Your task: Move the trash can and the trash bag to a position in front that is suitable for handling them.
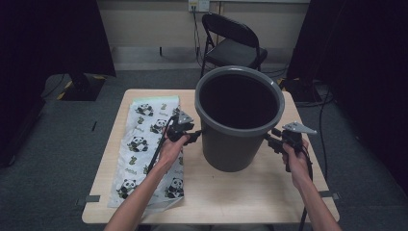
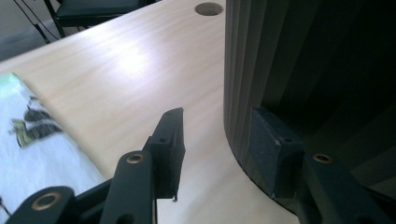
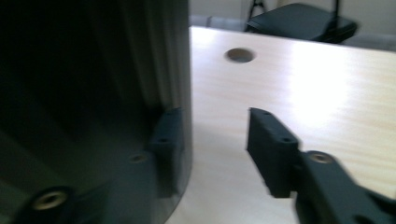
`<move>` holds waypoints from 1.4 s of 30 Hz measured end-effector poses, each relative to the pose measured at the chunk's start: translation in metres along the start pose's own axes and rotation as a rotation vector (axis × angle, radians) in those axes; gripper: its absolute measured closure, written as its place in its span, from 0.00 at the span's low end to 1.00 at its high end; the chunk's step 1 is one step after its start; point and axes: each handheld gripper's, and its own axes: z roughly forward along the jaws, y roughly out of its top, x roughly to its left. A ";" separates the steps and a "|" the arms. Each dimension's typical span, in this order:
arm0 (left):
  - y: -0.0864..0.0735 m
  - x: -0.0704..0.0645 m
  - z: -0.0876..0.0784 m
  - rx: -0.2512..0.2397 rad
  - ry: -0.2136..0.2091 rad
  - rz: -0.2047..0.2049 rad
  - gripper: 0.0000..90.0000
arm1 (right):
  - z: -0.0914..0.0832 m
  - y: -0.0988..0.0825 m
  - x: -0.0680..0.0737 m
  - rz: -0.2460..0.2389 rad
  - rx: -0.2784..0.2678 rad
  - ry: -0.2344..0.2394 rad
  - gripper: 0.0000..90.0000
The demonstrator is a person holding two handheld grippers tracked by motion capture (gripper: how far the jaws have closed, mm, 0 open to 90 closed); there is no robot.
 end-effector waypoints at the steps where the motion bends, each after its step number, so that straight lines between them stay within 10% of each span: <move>1: 0.000 0.000 0.000 0.000 0.000 0.000 0.62 | 0.000 0.000 0.000 0.000 0.000 0.000 0.66; 6: -0.019 -0.004 -0.039 -0.037 -0.070 0.013 0.49 | -0.018 -0.003 0.014 -0.074 0.034 0.022 0.42; 8: -0.020 -0.001 -0.044 -0.059 -0.043 0.014 0.36 | -0.017 0.001 0.011 -0.065 0.026 0.028 0.24; 9: -0.017 0.008 -0.044 -0.067 0.022 -0.056 0.36 | -0.013 0.006 0.008 -0.033 0.025 0.023 0.20; 12: -0.013 0.016 -0.036 -0.064 0.010 -0.134 0.31 | -0.005 0.018 0.006 0.003 -0.018 -0.027 0.24; 19: -0.017 0.006 -0.044 -0.061 -0.042 -0.092 0.46 | -0.003 0.019 0.022 -0.012 -0.017 0.027 0.50; 34: -0.052 -0.003 -0.097 -0.066 -0.158 -0.096 0.56 | -0.032 0.001 0.055 -0.067 0.056 0.217 0.46; 42: -0.060 -0.008 -0.104 -0.076 -0.123 -0.103 0.45 | -0.036 0.000 0.058 -0.074 0.079 0.248 0.42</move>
